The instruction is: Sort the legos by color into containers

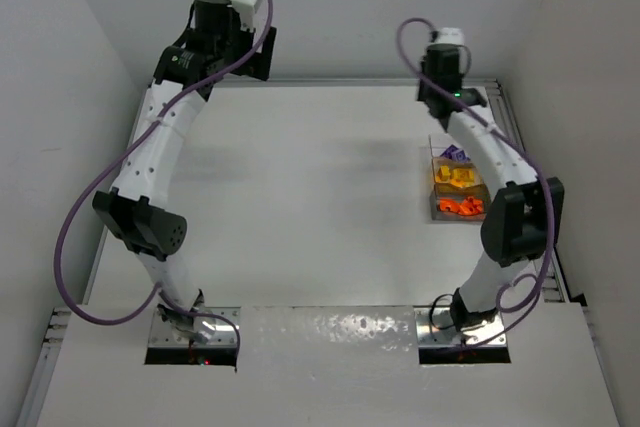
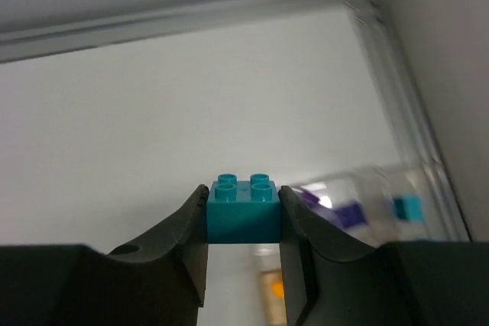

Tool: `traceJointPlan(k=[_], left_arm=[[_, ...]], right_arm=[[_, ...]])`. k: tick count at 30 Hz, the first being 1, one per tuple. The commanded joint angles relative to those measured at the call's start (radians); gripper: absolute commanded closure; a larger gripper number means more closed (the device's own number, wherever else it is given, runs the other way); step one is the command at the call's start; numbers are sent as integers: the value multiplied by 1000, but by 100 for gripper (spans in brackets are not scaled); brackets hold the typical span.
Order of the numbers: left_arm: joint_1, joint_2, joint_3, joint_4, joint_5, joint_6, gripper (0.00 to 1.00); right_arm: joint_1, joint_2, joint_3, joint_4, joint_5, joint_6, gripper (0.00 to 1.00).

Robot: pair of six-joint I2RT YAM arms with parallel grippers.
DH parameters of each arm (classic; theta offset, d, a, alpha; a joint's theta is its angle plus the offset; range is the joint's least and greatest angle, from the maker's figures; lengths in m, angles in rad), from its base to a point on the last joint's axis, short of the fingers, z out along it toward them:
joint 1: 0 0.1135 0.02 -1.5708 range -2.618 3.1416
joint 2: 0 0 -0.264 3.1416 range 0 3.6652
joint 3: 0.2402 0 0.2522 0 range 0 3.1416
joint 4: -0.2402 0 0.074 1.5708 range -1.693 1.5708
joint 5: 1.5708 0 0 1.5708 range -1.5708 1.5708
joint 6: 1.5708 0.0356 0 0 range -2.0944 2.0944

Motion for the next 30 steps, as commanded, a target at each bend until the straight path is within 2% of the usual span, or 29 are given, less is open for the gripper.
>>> traceJointPlan(k=[1, 4, 8, 13, 17, 21, 25, 26, 30], left_arm=[[-4, -20, -76, 82, -365, 146, 0], [-4, -41, -181, 127, -537, 163, 0], [-4, -107, -376, 176, -563, 154, 0], [9, -155, -499, 202, -586, 167, 0], [22, -155, -519, 202, -596, 167, 0], [30, -141, -505, 198, -586, 161, 0], [32, -136, -490, 190, -582, 160, 0], [32, -133, -488, 186, -580, 158, 0], [32, -135, -485, 181, -562, 154, 0]], right_arm=[[-216, -31, -80, -379, 222, 314, 100], [-353, -79, -195, -356, 226, 403, 100], [-491, -95, -274, -315, 231, 451, 100], [-542, -59, -291, -284, 268, 456, 100], [-542, -65, -316, -221, 283, 464, 100], [-542, -64, -314, -223, 265, 476, 90], [-542, -64, -310, -238, 272, 468, 64], [-542, -64, -308, -244, 277, 467, 50], [-542, -65, -310, -246, 280, 455, 31]])
